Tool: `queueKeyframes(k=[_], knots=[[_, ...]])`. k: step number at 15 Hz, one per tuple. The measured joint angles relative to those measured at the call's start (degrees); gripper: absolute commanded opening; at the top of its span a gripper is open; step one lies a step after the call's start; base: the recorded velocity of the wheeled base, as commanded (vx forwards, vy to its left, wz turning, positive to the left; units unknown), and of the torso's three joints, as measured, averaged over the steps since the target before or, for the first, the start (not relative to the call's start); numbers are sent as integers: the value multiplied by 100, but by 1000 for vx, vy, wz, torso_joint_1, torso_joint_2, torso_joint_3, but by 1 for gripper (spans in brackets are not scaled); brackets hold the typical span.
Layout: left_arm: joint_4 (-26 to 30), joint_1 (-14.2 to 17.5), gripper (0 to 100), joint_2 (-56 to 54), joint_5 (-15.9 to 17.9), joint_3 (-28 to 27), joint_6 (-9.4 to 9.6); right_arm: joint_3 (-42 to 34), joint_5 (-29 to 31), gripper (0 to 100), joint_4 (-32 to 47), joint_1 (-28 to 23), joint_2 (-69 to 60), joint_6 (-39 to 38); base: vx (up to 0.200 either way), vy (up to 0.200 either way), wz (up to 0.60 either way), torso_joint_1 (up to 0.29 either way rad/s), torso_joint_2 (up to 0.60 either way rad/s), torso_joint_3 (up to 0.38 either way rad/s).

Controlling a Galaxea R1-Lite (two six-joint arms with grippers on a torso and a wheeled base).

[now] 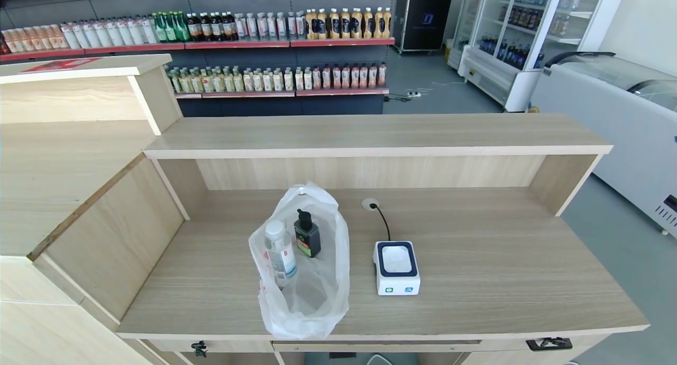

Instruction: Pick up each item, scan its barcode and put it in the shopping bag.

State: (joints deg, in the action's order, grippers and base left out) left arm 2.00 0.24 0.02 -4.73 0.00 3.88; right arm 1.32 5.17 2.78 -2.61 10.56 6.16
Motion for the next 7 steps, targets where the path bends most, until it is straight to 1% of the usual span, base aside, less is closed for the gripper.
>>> queueKeyframes(k=[2, 7], knots=[[0, 0, 100, 0, 0, 0, -2, -30, 123, 100, 74, 245, -590, -178, 0, 0, 0, 0, 0, 0], [0, 0, 100, 0, 0, 0, 0, -52, 202, 100, 107, 318, -1007, -261, 0, 0, 0, 0, 0, 0]])
